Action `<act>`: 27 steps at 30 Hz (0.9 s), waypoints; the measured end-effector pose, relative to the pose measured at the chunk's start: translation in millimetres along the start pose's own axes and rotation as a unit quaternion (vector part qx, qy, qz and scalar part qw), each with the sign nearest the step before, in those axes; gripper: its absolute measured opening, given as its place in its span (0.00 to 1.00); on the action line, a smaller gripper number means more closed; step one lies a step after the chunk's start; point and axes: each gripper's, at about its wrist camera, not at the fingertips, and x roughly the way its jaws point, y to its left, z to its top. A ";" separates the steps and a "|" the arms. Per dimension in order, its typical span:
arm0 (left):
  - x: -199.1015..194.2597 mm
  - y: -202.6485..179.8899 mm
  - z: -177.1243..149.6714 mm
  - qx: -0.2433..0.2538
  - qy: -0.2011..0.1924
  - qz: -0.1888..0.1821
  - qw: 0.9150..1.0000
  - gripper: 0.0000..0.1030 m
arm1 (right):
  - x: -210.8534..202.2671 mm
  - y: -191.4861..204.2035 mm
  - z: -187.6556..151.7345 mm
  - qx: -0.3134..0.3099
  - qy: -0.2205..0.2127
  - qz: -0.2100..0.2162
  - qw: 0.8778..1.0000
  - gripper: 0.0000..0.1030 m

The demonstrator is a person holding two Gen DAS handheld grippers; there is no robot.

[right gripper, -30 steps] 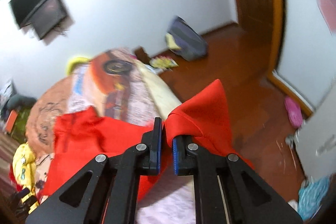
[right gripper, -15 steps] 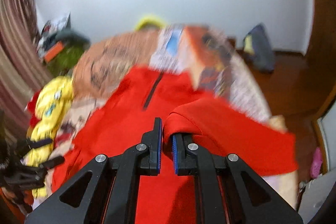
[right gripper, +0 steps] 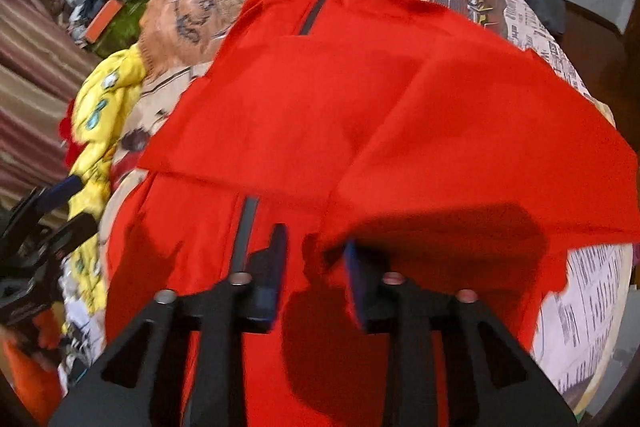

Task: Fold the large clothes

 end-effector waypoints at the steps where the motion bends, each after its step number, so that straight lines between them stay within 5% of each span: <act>1: 0.0 -6.8 3.8 0.007 -0.002 -0.002 1.000 0.71 | -8.7 -0.7 -3.6 -0.008 -0.005 -0.001 1.000 0.32; 6: -2.9 -50.8 29.3 0.052 -0.015 -0.013 0.998 0.71 | -55.8 -12.2 -18.2 -0.028 -0.061 -0.047 0.997 0.41; 13: 5.4 -143.9 66.9 0.148 -0.030 -0.048 0.987 0.71 | -129.8 -66.6 -43.4 0.027 -0.165 -0.123 0.978 0.48; 20: 54.9 -231.2 83.9 0.217 0.007 -0.083 0.973 0.71 | -150.0 -117.3 -64.2 0.077 -0.173 -0.180 0.965 0.48; 27: 115.8 -303.9 73.5 0.301 0.059 -0.098 0.947 0.71 | -141.4 -150.2 -77.2 0.115 -0.153 -0.200 0.961 0.48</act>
